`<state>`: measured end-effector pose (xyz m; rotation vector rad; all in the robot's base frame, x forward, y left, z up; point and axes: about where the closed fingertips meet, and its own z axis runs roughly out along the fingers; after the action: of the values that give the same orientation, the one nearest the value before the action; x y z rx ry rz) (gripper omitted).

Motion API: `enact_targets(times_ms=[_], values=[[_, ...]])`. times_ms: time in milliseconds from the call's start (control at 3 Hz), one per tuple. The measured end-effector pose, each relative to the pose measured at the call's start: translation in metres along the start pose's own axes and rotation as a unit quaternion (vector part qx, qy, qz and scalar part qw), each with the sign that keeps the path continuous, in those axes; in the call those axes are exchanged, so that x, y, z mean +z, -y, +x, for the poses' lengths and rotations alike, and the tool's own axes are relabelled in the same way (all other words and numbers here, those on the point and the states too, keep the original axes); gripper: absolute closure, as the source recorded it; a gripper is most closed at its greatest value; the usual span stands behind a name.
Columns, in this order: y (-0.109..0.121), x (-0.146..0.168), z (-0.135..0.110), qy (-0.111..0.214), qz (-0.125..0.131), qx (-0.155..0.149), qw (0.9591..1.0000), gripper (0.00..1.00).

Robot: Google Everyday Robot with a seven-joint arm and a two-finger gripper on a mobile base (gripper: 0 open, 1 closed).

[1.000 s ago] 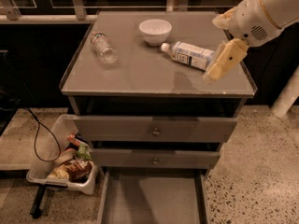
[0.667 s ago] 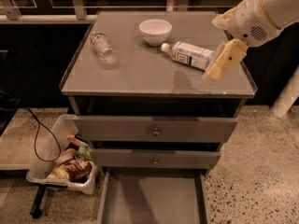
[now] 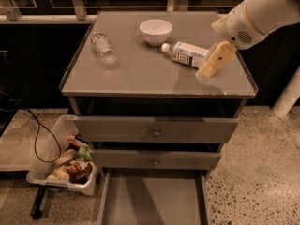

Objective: Place blue plastic bottle into bottom drawer

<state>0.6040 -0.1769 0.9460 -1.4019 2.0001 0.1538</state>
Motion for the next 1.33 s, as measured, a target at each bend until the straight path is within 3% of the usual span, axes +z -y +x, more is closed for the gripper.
enact_targets(times_ms=[667, 1333], values=[[0.034, 0.051, 0.022, -0.022, -0.006, 0.047, 0.9986, 0.0], [0.064, 0.09, 0.03, -0.013, -0.016, 0.082, 0.9964, 0.0]])
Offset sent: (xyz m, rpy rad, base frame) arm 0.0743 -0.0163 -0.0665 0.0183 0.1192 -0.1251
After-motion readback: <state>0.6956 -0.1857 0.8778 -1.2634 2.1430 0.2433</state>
